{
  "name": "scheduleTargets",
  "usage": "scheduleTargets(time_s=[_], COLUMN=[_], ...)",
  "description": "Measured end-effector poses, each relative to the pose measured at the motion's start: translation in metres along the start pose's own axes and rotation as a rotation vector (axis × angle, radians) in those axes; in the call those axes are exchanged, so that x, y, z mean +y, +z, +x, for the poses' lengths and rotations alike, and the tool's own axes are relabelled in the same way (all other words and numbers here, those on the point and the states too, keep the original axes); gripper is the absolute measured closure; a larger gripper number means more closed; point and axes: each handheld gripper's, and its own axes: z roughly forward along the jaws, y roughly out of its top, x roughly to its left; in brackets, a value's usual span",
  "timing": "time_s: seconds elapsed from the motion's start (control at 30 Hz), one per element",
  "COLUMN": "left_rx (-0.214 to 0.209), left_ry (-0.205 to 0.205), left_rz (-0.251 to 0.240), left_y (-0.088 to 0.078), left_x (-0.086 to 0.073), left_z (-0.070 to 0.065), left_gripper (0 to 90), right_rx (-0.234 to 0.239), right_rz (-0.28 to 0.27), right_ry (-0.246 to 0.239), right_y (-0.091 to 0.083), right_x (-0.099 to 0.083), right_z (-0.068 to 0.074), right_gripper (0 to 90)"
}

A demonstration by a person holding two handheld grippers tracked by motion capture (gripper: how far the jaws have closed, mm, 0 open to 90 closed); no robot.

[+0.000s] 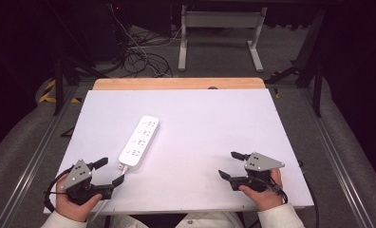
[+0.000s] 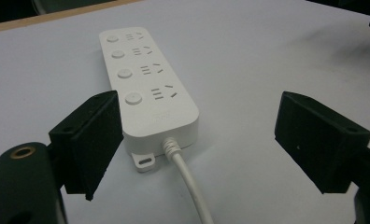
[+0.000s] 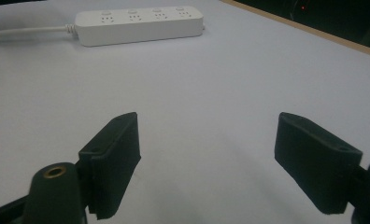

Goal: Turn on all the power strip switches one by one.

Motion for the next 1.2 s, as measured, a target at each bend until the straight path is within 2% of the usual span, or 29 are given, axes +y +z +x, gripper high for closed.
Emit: scheduleTargets(time_s=[0.1, 0.17, 0.37, 0.5, 0.67, 0.93, 1.1, 1.2], left_rx=[-0.003, 0.007, 0.004, -0.005, -0.017, -0.043, -0.041, -0.041], left_ry=[0.014, 0.040, 0.029, 0.036, 0.061, 0.052, 0.047, 0.042], left_rz=[0.004, 0.009, -0.003, 0.000, 0.029, 0.063, 0.095, 0.104], left_y=[0.000, -0.001, -0.003, -0.004, -0.004, -0.001, 0.000, 0.001], left_x=[0.001, 0.002, 0.004, 0.004, 0.008, 0.021, 0.028, 0.035], left_z=[0.000, -0.001, -0.001, 0.000, 0.000, 0.003, 0.006, 0.007], left_gripper=[18.1, 19.0, 20.0, 24.8, 37.8, 69.7, 86.9, 89.9], right_rx=[0.004, 0.003, 0.008, 0.007, 0.007, 0.008, 0.007, 0.007], right_rz=[-0.004, -0.002, 0.004, 0.004, 0.002, 0.004, 0.009, 0.010], right_ry=[0.003, 0.003, 0.004, 0.003, 0.006, 0.009, 0.015, 0.014], right_y=[0.000, -0.001, 0.000, 0.000, 0.001, 0.002, 0.003, 0.003], right_x=[0.000, 0.000, 0.000, 0.000, 0.000, 0.000, 0.000, 0.000], right_z=[0.001, 0.001, 0.001, 0.001, 0.001, 0.001, 0.001, 0.001], right_gripper=[23.8, 24.5, 25.1, 25.2, 25.6, 26.1, 26.1, 26.1])
